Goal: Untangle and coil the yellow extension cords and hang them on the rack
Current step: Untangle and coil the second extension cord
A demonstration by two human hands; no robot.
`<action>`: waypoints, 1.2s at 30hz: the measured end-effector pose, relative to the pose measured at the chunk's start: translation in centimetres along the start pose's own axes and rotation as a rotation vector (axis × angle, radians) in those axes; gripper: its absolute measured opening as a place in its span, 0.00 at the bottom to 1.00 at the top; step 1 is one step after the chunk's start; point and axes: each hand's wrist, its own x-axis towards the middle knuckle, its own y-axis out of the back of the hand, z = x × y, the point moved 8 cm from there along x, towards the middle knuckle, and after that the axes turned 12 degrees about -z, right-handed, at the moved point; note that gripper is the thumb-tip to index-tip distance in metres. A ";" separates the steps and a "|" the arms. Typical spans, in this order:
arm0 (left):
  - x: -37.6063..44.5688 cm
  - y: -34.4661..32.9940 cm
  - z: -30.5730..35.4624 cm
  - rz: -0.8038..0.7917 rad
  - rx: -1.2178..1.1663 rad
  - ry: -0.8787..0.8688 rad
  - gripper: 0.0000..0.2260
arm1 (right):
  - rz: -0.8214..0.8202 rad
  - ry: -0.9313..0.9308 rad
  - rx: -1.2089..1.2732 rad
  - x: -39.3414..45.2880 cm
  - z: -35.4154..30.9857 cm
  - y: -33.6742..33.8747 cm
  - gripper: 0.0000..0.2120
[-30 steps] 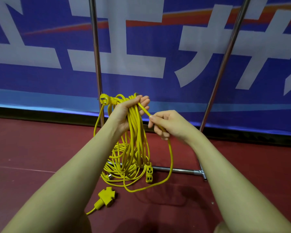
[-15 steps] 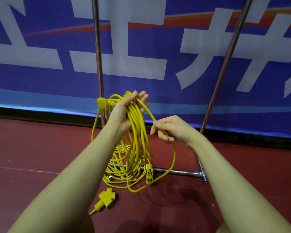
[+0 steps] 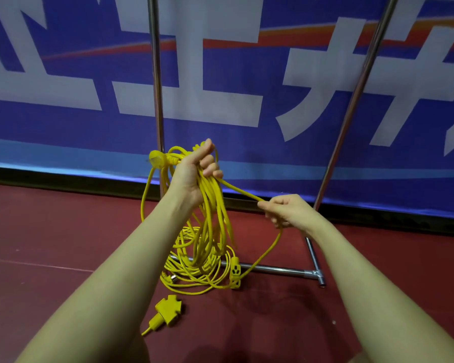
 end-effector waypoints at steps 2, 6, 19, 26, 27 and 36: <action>-0.1 -0.1 -0.2 0.000 0.063 0.030 0.13 | 0.073 -0.008 -0.031 -0.1 0.6 1.2 0.15; -0.3 0.9 -0.4 0.044 0.304 0.106 0.13 | 0.123 0.030 0.227 -0.2 0.7 2.2 0.07; -1.6 0.1 -4.6 -0.200 0.676 0.346 0.05 | 0.091 0.318 1.335 -0.8 -7.7 0.6 0.08; -2.2 -1.2 -7.4 -0.354 0.609 0.404 0.07 | 0.151 0.366 1.429 -0.9 -8.1 1.3 0.10; -2.2 -1.2 -7.7 -0.353 0.576 0.425 0.08 | 0.159 0.371 1.445 -0.9 -7.9 1.5 0.11; -1.2 -2.0 -7.4 -0.259 0.426 0.397 0.07 | 0.128 0.394 1.279 -0.9 -7.6 3.1 0.12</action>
